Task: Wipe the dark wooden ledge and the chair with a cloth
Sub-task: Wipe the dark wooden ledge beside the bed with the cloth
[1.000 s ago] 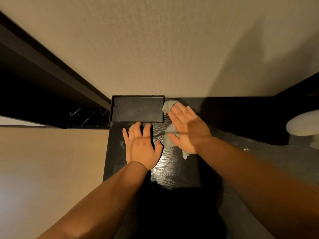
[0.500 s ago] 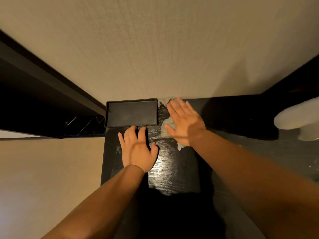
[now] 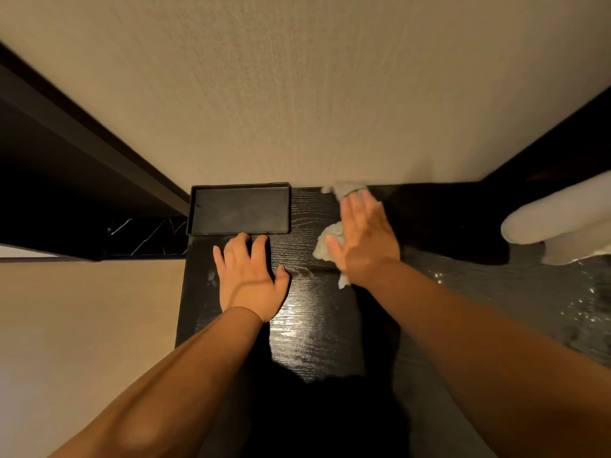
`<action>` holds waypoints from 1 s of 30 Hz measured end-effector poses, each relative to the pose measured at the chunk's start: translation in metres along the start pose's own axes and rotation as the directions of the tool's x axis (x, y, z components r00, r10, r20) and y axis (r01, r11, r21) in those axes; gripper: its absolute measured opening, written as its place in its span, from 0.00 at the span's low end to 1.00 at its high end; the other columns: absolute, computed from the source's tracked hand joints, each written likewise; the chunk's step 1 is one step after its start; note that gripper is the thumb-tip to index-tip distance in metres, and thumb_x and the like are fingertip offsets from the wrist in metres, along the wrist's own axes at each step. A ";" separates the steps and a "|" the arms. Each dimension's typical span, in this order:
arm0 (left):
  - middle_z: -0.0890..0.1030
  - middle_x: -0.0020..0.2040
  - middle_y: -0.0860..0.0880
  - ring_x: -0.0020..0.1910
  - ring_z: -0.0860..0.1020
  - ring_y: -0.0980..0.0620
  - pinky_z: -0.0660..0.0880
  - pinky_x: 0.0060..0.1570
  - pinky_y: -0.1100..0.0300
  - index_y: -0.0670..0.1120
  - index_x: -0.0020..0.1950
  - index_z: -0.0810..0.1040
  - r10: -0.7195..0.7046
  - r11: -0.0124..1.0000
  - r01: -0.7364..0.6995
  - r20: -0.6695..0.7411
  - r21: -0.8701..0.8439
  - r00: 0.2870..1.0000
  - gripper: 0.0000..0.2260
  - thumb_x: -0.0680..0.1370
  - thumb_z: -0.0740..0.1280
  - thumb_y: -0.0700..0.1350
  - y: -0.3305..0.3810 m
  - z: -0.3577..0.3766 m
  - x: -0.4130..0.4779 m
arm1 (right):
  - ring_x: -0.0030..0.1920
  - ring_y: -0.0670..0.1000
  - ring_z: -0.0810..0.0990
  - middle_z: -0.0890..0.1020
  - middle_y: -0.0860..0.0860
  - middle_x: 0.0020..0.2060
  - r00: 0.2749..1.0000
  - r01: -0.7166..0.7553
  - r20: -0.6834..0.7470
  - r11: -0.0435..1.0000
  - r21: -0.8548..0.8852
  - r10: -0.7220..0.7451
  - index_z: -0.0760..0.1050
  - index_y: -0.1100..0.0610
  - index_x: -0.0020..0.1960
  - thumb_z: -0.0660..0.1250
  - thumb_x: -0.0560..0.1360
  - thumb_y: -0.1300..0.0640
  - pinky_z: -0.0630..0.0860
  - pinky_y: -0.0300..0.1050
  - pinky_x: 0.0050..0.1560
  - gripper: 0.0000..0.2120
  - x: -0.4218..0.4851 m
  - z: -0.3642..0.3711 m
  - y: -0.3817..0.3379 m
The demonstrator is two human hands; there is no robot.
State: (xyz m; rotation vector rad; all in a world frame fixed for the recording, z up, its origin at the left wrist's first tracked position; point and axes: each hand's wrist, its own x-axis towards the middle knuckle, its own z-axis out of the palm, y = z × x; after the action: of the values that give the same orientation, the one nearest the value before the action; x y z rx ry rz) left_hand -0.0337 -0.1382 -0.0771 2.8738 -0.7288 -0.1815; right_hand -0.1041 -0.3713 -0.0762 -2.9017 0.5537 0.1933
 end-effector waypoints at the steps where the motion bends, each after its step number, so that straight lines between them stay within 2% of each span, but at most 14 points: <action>1: 0.67 0.72 0.40 0.75 0.63 0.38 0.48 0.80 0.34 0.47 0.75 0.70 -0.001 1.000 0.001 0.001 0.001 1.000 0.31 0.76 0.61 0.61 0.000 0.000 0.000 | 0.82 0.60 0.51 0.59 0.59 0.80 0.997 0.078 0.010 0.997 -0.002 -0.077 0.57 0.61 0.82 0.53 0.77 0.35 0.46 0.58 0.82 0.42 -0.001 0.003 -0.006; 3: 0.67 0.72 0.40 0.75 0.63 0.38 0.48 0.80 0.34 0.47 0.75 0.70 -0.008 1.000 0.008 0.001 -0.002 1.000 0.31 0.75 0.60 0.61 0.001 -0.001 0.001 | 0.82 0.60 0.54 0.63 0.59 0.80 0.978 0.206 0.021 0.978 0.035 -0.207 0.60 0.62 0.81 0.55 0.78 0.36 0.50 0.59 0.82 0.41 -0.002 0.008 -0.005; 5: 0.68 0.72 0.40 0.76 0.63 0.38 0.48 0.81 0.34 0.47 0.75 0.70 -0.012 1.000 0.012 0.002 -0.005 1.000 0.31 0.75 0.59 0.61 0.001 -0.002 0.000 | 0.82 0.58 0.54 0.62 0.57 0.80 0.969 0.248 -0.012 0.967 0.054 -0.248 0.60 0.61 0.81 0.58 0.78 0.37 0.54 0.61 0.81 0.40 -0.004 0.006 0.013; 7: 0.68 0.72 0.40 0.76 0.63 0.38 0.47 0.81 0.35 0.47 0.75 0.70 -0.010 1.000 0.010 0.004 -0.009 1.000 0.31 0.75 0.61 0.61 0.001 -0.003 0.000 | 0.83 0.56 0.50 0.57 0.55 0.82 0.988 0.155 -0.016 0.988 0.022 -0.155 0.54 0.58 0.83 0.57 0.78 0.37 0.53 0.60 0.81 0.40 -0.011 -0.001 0.040; 10: 0.68 0.72 0.40 0.76 0.63 0.39 0.47 0.81 0.35 0.47 0.75 0.71 -0.014 1.000 0.014 0.002 -0.020 1.000 0.30 0.76 0.66 0.59 0.003 -0.005 0.001 | 0.83 0.55 0.39 0.46 0.53 0.83 0.999 -0.031 0.041 0.997 -0.068 0.034 0.42 0.56 0.84 0.46 0.80 0.35 0.41 0.56 0.82 0.40 -0.016 -0.007 0.064; 13: 0.68 0.72 0.40 0.76 0.63 0.39 0.47 0.81 0.36 0.48 0.75 0.71 -0.011 1.000 0.011 -0.004 -0.020 1.000 0.29 0.76 0.66 0.59 0.003 -0.004 0.000 | 0.83 0.58 0.38 0.45 0.56 0.83 0.992 -0.110 0.067 0.993 -0.032 0.111 0.41 0.58 0.84 0.43 0.79 0.36 0.39 0.56 0.82 0.41 -0.020 -0.006 0.044; 14: 0.68 0.71 0.40 0.75 0.64 0.39 0.48 0.81 0.35 0.47 0.74 0.71 -0.011 1.000 0.011 -0.011 -0.024 1.000 0.30 0.76 0.66 0.59 0.003 -0.004 0.000 | 0.83 0.58 0.39 0.46 0.57 0.83 0.994 -0.087 0.065 0.996 -0.015 0.088 0.42 0.60 0.84 0.46 0.79 0.37 0.41 0.57 0.82 0.41 -0.025 -0.005 0.031; 17: 0.70 0.70 0.40 0.74 0.66 0.38 0.51 0.80 0.33 0.47 0.73 0.72 -0.006 0.999 0.004 -0.044 -0.040 0.999 0.30 0.75 0.63 0.60 0.004 -0.005 -0.001 | 0.83 0.59 0.46 0.55 0.58 0.82 0.990 0.135 0.042 0.990 -0.047 -0.133 0.50 0.62 0.83 0.55 0.79 0.35 0.50 0.58 0.82 0.44 -0.054 0.004 0.003; 21: 0.71 0.69 0.39 0.73 0.67 0.38 0.54 0.78 0.31 0.46 0.73 0.73 0.005 0.998 -0.009 -0.075 -0.054 0.997 0.28 0.76 0.63 0.58 0.003 -0.005 -0.004 | 0.83 0.55 0.48 0.57 0.54 0.82 0.936 0.351 0.040 0.936 -0.026 -0.349 0.55 0.59 0.83 0.58 0.79 0.34 0.55 0.58 0.81 0.42 -0.075 0.004 0.033; 23: 0.71 0.69 0.39 0.72 0.67 0.38 0.55 0.78 0.32 0.45 0.73 0.74 0.008 0.998 -0.013 -0.089 -0.054 0.996 0.28 0.76 0.64 0.57 0.003 -0.004 -0.004 | 0.84 0.55 0.47 0.56 0.54 0.83 0.953 0.304 0.003 0.952 -0.024 -0.304 0.54 0.59 0.83 0.59 0.80 0.37 0.55 0.59 0.81 0.41 -0.076 0.001 0.060; 25: 0.72 0.69 0.39 0.72 0.68 0.38 0.55 0.78 0.32 0.45 0.73 0.74 0.007 0.999 -0.011 -0.098 -0.040 0.995 0.27 0.76 0.64 0.57 0.004 -0.004 -0.005 | 0.84 0.54 0.45 0.53 0.53 0.83 0.989 0.147 0.033 0.989 -0.030 -0.146 0.50 0.58 0.84 0.57 0.78 0.37 0.52 0.59 0.82 0.42 -0.071 -0.003 0.073; 27: 0.72 0.69 0.38 0.72 0.68 0.38 0.57 0.78 0.33 0.45 0.73 0.75 0.000 1.000 -0.002 -0.092 -0.022 0.996 0.27 0.77 0.64 0.56 0.005 -0.004 -0.006 | 0.83 0.56 0.47 0.55 0.55 0.82 0.999 0.016 0.032 0.999 -0.034 -0.015 0.50 0.59 0.83 0.56 0.76 0.38 0.51 0.57 0.82 0.43 -0.068 -0.004 0.063; 28: 0.73 0.69 0.38 0.72 0.69 0.37 0.58 0.77 0.33 0.45 0.72 0.75 -0.002 1.000 0.000 -0.092 -0.023 0.996 0.26 0.77 0.64 0.55 0.006 -0.003 -0.007 | 0.83 0.57 0.49 0.57 0.56 0.81 1.000 -0.014 0.018 1.000 -0.018 0.014 0.51 0.60 0.83 0.57 0.75 0.37 0.51 0.57 0.82 0.43 -0.071 -0.005 0.053; 30: 0.74 0.68 0.36 0.70 0.71 0.36 0.63 0.74 0.32 0.42 0.70 0.77 0.007 0.998 -0.015 -0.126 -0.063 0.992 0.24 0.77 0.63 0.53 0.010 -0.001 -0.011 | 0.81 0.58 0.52 0.59 0.56 0.80 0.998 0.054 0.042 0.999 0.007 -0.054 0.54 0.60 0.82 0.58 0.74 0.33 0.52 0.58 0.82 0.46 -0.090 -0.002 0.034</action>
State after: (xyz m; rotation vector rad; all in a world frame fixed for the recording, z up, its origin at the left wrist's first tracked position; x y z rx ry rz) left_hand -0.0474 -0.1415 -0.0733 2.7904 -0.7020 -0.0212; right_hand -0.1994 -0.3710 -0.0655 -2.8961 0.4673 0.2446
